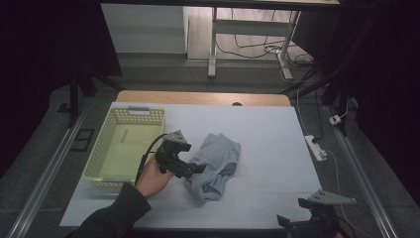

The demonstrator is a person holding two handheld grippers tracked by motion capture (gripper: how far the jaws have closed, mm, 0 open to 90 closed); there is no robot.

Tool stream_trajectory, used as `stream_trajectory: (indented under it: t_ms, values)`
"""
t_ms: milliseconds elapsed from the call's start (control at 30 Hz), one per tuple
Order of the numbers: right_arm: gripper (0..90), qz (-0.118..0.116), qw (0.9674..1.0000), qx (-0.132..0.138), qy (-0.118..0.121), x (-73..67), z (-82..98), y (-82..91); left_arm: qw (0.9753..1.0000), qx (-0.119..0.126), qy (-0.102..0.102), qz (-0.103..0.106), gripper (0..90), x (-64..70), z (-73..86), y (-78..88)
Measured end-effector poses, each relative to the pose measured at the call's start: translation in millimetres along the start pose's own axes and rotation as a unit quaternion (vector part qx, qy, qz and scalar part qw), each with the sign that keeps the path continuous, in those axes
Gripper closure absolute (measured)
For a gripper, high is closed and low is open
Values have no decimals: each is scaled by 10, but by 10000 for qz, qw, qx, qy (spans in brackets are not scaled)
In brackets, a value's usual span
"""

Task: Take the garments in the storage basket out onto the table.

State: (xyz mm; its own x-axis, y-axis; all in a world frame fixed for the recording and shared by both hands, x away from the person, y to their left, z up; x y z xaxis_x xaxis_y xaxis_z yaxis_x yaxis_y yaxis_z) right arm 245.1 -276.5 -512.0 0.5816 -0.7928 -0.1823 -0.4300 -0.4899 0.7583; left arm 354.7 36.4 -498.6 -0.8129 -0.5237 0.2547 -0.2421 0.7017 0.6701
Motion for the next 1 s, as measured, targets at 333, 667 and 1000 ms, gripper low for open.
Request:
stream_trajectory:
  t_ms: [333,667,1000]
  values:
    - [3,3,10000,-7,2,1,1,-1,9999,91,56,0,0,29,102,185]
    - [3,5,10000,-18,22,0,1,-5,9999,133,-5,-107,0,96,237,356]
    - [3,10,10000,-22,17,1,2,-5,9996,157,61,-204,0,118,388,486]
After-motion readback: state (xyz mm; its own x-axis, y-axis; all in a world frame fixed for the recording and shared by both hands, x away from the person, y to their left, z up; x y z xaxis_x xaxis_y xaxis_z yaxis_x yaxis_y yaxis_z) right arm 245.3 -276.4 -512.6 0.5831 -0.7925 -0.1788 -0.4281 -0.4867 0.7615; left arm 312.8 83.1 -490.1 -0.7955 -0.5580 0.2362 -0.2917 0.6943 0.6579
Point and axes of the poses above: each handheld gripper's, and its own axes: y roughly backward along the jaws, z roughly out of its underside, x roughly to its right, the point moved 9 cm from there along -y, roughly forward along the jaws, and after that the axes turned 6 degrees about -x, right-handed, at the moved point
